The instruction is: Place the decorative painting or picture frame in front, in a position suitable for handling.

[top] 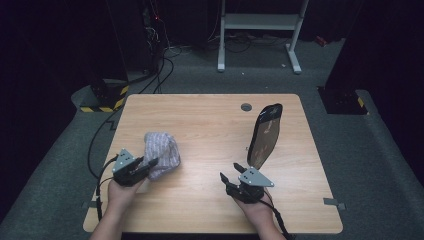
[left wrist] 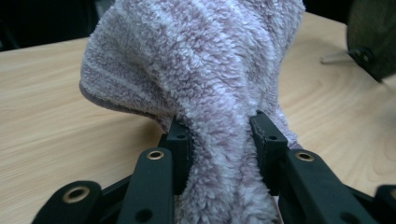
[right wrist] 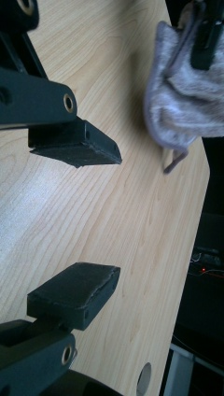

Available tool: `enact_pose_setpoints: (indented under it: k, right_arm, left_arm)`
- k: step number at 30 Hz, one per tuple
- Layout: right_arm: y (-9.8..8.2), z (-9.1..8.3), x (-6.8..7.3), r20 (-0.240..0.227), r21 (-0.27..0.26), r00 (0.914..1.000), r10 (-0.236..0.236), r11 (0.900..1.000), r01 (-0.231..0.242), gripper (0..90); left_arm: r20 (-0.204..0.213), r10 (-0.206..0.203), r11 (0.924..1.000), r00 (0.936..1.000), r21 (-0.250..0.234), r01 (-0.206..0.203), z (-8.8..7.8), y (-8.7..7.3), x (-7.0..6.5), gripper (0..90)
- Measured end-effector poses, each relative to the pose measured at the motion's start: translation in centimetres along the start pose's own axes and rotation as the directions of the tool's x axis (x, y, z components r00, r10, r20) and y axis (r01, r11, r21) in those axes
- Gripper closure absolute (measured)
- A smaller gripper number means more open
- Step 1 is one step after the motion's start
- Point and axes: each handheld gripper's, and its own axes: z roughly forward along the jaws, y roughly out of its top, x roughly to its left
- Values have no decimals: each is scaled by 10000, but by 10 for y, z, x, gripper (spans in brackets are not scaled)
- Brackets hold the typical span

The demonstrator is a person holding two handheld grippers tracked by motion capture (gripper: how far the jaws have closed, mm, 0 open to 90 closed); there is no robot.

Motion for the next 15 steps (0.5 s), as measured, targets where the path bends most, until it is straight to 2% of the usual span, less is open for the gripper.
enact_pose_setpoints:
  k: [3, 8, 10, 13, 15]
  right_arm:
    - [0, 0, 0, -9, -2, 10000, -17, 10000, 17, 394]
    - [0, 1, 1, -42, 38, 10000, 7, 10000, -7, 394]
    - [0, 1, 1, -38, 47, 10000, -18, 10000, 18, 394]
    - [-1, 2, 2, -38, 78, 10000, -47, 10000, 48, 394]
    - [-1, 2, 1, -40, 83, 10000, -68, 9999, 68, 395]
  left_arm:
    - [-440, -265, 9996, 9987, 89, 269, -4, -3, 12, 658]
    - [-1276, -261, 9965, 9915, 753, 359, 1, -13, 24, 654]
    - [-1546, -278, 9921, 9876, 1167, 462, 5, -19, 29, 648]
    - [-1662, -356, 9865, 9855, 1519, 612, 10, -26, 33, 645]
    - [-1763, -243, 9825, 9840, 1774, 560, 13, -27, 34, 643]
